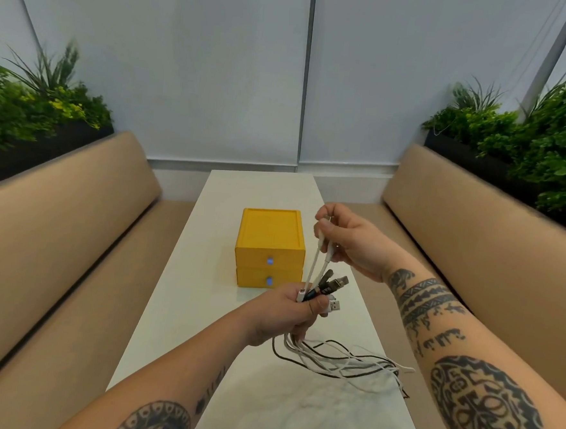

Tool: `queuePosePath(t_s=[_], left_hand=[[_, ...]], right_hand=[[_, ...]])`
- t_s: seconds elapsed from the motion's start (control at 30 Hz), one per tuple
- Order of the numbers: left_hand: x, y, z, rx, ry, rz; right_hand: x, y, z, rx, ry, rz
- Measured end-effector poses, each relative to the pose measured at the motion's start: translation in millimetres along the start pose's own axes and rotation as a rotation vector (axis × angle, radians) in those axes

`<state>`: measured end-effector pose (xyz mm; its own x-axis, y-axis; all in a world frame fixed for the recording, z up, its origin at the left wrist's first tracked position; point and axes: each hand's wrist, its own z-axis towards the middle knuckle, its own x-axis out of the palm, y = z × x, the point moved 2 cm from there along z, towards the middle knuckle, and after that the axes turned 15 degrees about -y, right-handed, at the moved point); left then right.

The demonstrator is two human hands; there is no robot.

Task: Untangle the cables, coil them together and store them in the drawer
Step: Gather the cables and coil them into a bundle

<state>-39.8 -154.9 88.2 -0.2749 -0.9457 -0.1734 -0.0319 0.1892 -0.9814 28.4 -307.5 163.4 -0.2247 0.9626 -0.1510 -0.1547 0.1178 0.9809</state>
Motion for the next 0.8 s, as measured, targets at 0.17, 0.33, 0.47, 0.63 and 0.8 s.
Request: queuePosePath(t_s=[0.17, 0.33, 0.47, 0.63, 0.8], left_hand=[[-8, 3, 3, -0.009, -0.096, -0.01], [-10, 7, 8, -0.034, -0.07, 0.019], [-8, 6, 12, -0.031, -0.073, 0.019], [-8, 7, 15, -0.026, -0.094, 0.009], [-9, 9, 15, -0.033, -0.105, -0.007]], right_hand=[[-14, -5, 1, 0.009, -0.075, -0.022], [-11, -2, 0, -0.083, -0.076, -0.195], [-1, 7, -3, -0.139, -0.03, -0.415], [6, 21, -7, -0.197, 0.022, -0.676], [1, 19, -6, -0.199, -0.042, -0.763]])
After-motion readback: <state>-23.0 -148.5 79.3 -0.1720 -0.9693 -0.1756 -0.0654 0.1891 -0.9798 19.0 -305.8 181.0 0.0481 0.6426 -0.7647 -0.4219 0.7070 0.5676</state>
